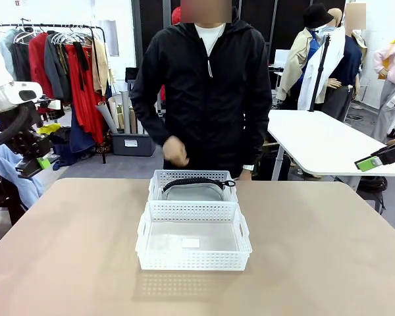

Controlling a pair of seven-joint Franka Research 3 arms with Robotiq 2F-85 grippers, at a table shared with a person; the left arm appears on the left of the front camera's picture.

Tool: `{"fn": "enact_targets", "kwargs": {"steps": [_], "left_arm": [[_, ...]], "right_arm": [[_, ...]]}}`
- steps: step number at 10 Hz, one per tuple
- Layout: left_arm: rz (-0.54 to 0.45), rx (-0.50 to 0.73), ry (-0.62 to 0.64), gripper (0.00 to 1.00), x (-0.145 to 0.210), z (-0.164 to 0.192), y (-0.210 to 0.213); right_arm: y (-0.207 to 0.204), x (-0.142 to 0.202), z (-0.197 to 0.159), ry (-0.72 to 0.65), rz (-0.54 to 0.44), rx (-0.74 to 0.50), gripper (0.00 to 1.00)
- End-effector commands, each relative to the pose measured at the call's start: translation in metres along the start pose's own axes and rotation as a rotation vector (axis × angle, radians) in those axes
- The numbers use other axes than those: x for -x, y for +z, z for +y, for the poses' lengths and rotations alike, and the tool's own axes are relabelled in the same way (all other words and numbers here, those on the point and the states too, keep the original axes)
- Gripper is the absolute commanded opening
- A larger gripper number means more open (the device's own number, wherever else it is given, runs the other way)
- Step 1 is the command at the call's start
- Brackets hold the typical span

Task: Distribute items into two baskets.
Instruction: Place the picked Stapler into the Organizing basket as instructed by the person.

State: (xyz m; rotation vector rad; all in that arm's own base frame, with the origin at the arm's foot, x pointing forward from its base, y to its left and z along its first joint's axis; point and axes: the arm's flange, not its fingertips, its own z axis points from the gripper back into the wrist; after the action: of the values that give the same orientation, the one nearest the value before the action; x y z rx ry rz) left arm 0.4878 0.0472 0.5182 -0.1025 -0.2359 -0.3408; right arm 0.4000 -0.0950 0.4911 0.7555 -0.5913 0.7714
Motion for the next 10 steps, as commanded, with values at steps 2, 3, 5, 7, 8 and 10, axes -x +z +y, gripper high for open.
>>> {"fn": "enact_targets", "kwargs": {"steps": [2,3,5,7,8,10], "left_arm": [[-0.006,-0.007,-0.003,0.0,-0.0005,0.0024,0.0035],[-0.006,-0.007,-0.003,0.0,-0.0005,0.0024,0.0035],[-0.006,-0.007,-0.003,0.0,-0.0005,0.0024,0.0035],[-0.006,-0.007,-0.003,0.0,-0.0005,0.0024,0.0035],[-0.006,-0.007,-0.003,0.0,-0.0005,0.0024,0.0035],[-0.006,-0.007,-0.003,0.0,-0.0005,0.0024,0.0035]], "right_arm": [[0.0002,-0.0007,0.0015,0.005,-0.005,-0.003,1.0],[0.0002,-0.0007,0.0015,0.005,-0.005,-0.003,1.0],[0.0002,-0.0007,0.0015,0.005,-0.005,-0.003,1.0],[0.0002,-0.0007,0.0015,0.005,-0.005,-0.003,1.0],[0.0002,-0.0007,0.0015,0.005,-0.005,-0.003,1.0],[0.0002,-0.0007,0.0015,0.005,-0.005,-0.003,1.0]]}}
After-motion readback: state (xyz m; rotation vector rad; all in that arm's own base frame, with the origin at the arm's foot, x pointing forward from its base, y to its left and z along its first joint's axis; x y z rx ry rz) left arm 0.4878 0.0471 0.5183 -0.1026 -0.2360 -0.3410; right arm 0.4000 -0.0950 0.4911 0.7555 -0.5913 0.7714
